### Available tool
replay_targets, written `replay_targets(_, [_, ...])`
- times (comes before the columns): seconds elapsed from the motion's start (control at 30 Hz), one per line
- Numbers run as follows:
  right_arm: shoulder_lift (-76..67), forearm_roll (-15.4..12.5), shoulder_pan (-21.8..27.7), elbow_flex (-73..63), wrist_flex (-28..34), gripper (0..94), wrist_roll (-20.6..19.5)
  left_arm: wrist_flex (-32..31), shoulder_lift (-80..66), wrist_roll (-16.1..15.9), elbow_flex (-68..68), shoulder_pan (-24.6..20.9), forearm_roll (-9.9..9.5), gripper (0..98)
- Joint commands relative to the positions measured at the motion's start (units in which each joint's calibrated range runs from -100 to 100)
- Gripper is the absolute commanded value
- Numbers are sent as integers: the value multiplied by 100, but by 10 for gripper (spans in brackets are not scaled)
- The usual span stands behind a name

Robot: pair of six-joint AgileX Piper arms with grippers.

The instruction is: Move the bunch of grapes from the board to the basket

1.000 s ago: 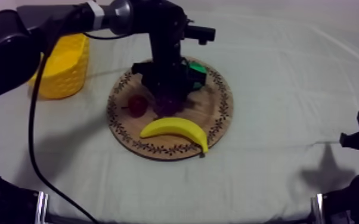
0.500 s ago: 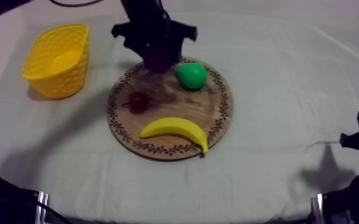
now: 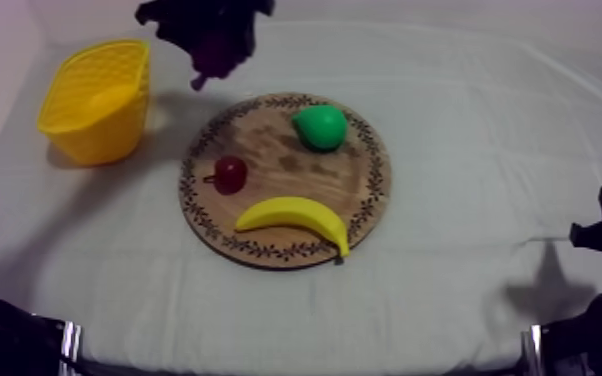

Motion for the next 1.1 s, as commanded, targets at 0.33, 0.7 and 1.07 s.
replay_targets(0.33, [-2, -1, 0, -5, -3, 3, -1, 1, -152, -500, 142, -1480, -86, 492])
replay_targets(0.7, [-2, -1, 0, -5, -3, 3, -1, 185, -307, -694, 14, -2133, -242, 492])
replay_targets(1.07, [-2, -1, 0, -5, -3, 3, -1, 75, 157, -697, 218, -2229, -242, 498])
